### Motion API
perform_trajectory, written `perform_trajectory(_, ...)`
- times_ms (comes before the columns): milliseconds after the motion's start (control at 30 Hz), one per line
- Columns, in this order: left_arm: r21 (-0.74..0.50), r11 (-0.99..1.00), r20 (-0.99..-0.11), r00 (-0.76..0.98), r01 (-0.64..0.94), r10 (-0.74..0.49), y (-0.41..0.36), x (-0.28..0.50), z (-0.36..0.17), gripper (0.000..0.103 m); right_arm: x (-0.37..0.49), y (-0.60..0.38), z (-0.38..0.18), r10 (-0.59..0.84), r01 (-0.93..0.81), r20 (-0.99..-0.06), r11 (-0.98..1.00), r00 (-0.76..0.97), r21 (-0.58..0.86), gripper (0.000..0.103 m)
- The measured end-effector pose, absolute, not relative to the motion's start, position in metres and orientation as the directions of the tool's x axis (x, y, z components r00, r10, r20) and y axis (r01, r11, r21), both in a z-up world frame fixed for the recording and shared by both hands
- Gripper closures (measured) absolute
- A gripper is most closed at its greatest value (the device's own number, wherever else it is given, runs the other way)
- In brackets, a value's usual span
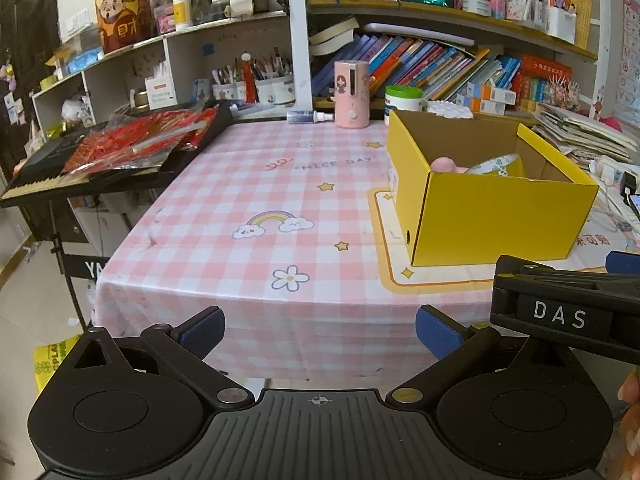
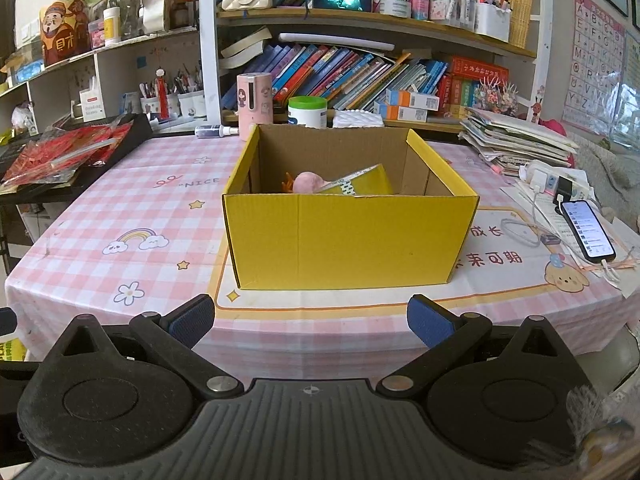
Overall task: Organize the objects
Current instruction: 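Lift both open tools out of the yellow box and back from it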
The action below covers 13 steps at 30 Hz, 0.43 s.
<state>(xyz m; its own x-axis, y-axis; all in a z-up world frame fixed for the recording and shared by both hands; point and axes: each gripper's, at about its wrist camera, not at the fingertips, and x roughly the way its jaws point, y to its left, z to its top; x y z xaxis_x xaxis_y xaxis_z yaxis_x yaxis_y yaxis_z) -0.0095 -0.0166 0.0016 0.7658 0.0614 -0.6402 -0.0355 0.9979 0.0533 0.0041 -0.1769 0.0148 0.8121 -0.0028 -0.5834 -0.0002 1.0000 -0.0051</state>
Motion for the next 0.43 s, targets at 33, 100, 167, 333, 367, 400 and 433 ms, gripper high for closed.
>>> perform_trajectory(33, 0.054, 0.998, -0.638, 0.768, -0.038, 0.063, -0.0165, -0.0101, 0.0018, 0.0, 0.0038, -0.1769, 0.0149, -0.002, -0.001, -0.583, 1.0, 0.812, -0.004, 0.0)
perform_trajectory(100, 0.05, 0.998, -0.637, 0.769, -0.041, 0.063, -0.0158, -0.0107, 0.0017, 0.0, 0.003, -0.1757, 0.0154, 0.0, -0.003, -0.581, 1.0, 0.814, -0.003, 0.0)
perform_trajectory(167, 0.044, 0.998, -0.64, 0.766, -0.042, 0.061, -0.0153, -0.0108, 0.0013, 0.0, 0.0026, -0.1748, 0.0157, 0.001, -0.004, -0.582, 1.0, 0.814, -0.003, 0.0)
perform_trajectory(333, 0.043, 0.998, -0.641, 0.765, -0.044, 0.061, -0.0152, -0.0112, 0.0012, 0.0, 0.0032, -0.1743, 0.016, 0.007, -0.007, -0.584, 1.0, 0.812, 0.002, 0.0)
perform_trajectory(367, 0.042, 0.998, -0.643, 0.764, -0.043, 0.06, -0.0153, -0.0111, 0.0013, 0.0, 0.0034, -0.1743, 0.0159, 0.008, -0.007, -0.585, 1.0, 0.811, 0.003, 0.0)
perform_trajectory(400, 0.042, 0.998, -0.645, 0.762, -0.042, 0.059, -0.0153, -0.0108, 0.0016, 0.0, 0.0036, -0.1742, 0.0158, 0.009, -0.008, -0.587, 1.0, 0.81, 0.004, 0.0)
perform_trajectory(433, 0.04, 0.998, -0.647, 0.76, -0.041, 0.058, -0.0151, -0.0105, 0.0017, 0.0, 0.0041, -0.1744, 0.0157, 0.009, -0.008, -0.588, 1.0, 0.809, 0.004, 0.0)
